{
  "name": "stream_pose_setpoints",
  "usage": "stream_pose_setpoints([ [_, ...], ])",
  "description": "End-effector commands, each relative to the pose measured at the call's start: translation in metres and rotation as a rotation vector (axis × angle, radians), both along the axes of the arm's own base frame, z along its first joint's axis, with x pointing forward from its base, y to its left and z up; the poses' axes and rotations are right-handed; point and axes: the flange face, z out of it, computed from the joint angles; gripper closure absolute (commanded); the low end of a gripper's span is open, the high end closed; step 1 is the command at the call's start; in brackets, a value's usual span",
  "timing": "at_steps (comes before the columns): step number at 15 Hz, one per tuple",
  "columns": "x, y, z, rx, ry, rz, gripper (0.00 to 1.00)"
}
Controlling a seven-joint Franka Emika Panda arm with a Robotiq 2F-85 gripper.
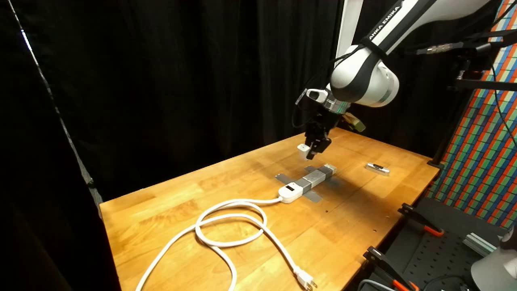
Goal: Put the charging block on the extension cord
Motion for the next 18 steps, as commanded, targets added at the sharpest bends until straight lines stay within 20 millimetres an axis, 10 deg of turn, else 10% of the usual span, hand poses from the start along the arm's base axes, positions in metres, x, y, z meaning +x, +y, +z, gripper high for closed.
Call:
stream_pose_setpoints([
  [1,-0.021,-0.018,0.008,-0.045,-0.072,0.146,0.76],
  [6,-0.019,-0.020,0.009,0.032,-0.104,0.203,0.76],
  [7,-0.019,-0.022,0.009,0.048,-0.110,0.204,0.51],
  [12,-0.020,-0.021,0.005,0.053,-0.102,0.204,0.51],
  [13,-0.019,-0.021,0.005,0.053,-0.102,0.205,0.76],
  [18,-0.010,-0.024,-0.007,0.032,0.046,0.106,0.76],
])
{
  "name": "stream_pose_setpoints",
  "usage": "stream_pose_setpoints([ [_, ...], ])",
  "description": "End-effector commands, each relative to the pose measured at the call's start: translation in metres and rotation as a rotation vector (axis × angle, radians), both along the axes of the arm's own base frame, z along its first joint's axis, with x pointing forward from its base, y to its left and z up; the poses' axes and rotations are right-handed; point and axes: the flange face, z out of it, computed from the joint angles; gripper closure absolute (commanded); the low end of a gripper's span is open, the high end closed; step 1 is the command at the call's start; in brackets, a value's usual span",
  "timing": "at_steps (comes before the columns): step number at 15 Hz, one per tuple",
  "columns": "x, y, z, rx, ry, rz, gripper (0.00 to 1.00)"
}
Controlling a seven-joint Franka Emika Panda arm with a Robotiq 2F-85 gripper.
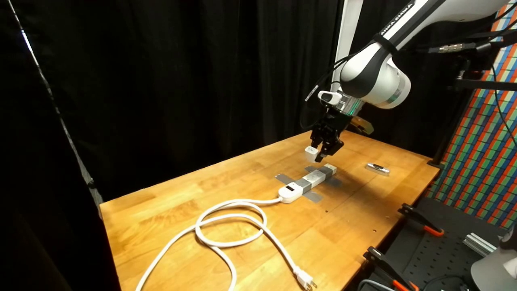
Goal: Put the charging block on the extension cord
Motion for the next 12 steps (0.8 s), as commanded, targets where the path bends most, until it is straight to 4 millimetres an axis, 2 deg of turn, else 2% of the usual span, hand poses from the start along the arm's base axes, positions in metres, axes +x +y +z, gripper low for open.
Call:
stream_pose_setpoints([
  [1,0.014,0.000,-0.005,-0.034,0.093,-0.062,0.76],
  [3,0.023,0.001,-0.022,0.006,0.169,-0.067,0.76],
  [6,0.042,0.007,-0.034,0.122,0.243,-0.045,0.76],
  [9,0.057,0.007,-0.031,0.253,0.286,0.004,0.76],
  [12,0.064,-0.008,-0.020,0.356,0.289,0.041,0.76],
])
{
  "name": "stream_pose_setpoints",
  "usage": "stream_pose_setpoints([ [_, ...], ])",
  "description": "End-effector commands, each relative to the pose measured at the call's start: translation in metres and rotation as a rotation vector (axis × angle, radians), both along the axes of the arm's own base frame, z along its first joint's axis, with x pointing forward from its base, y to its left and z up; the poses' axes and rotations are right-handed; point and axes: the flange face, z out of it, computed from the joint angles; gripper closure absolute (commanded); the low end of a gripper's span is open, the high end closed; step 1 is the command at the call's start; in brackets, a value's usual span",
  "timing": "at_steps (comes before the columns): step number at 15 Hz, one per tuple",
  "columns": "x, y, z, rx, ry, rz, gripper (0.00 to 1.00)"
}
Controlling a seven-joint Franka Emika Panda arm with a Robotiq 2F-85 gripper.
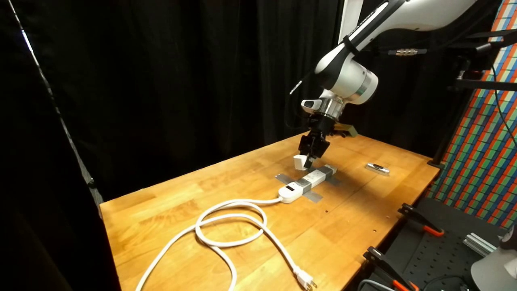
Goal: Put the charging block on the extension cord
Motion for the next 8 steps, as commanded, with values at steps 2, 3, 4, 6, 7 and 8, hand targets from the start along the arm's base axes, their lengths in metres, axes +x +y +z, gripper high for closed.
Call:
stream_pose_setpoints([
  [2,0.010,-0.029,0.012,0.092,-0.035,0.054,0.76],
  [3,0.006,-0.037,0.009,0.068,-0.056,0.077,0.76],
  [4,0.002,-0.044,0.005,0.040,-0.084,0.095,0.76],
  [6,-0.007,-0.054,-0.006,0.010,-0.119,0.142,0.76],
  [7,-0.010,-0.058,-0.013,0.003,-0.134,0.156,0.76],
  [8,-0.013,-0.060,-0.019,0.004,-0.147,0.169,0.76],
])
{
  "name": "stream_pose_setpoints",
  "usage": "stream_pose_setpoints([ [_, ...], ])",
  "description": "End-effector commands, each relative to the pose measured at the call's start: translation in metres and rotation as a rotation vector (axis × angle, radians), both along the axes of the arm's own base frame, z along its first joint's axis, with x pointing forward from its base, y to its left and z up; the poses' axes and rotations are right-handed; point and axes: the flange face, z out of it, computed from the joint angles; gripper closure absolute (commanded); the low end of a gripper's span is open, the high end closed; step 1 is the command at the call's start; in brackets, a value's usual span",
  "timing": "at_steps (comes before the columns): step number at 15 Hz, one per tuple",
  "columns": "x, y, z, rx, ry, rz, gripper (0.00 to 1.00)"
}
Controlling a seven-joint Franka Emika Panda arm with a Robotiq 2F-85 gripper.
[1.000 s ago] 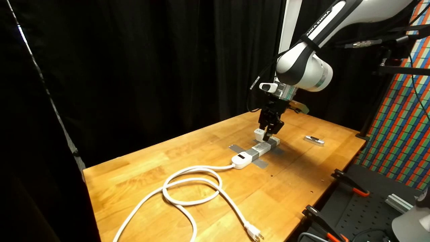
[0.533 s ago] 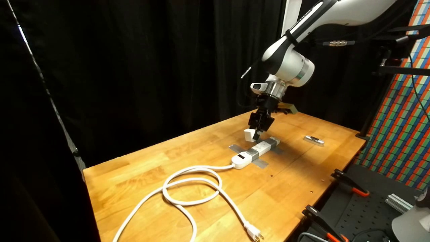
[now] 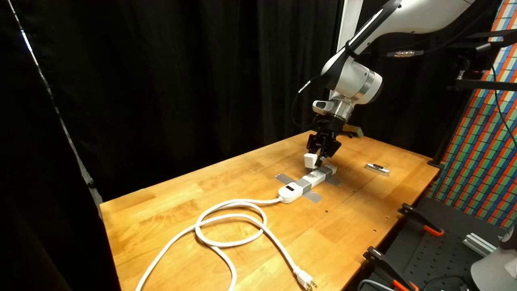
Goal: Put the charging block on the extension cord
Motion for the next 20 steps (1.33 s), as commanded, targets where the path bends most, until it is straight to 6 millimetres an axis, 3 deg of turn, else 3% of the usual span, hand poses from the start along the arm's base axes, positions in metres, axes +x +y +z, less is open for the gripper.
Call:
stream_pose_setpoints([
  [1,-0.012,-0.004,-0.007,-0.019,-0.084,0.049,0.76],
  [10,-0.025,0.014,-0.015,0.100,-0.232,0.097,0.76],
  [20,-0.029,0.004,-0.015,0.023,-0.245,0.061,0.76],
])
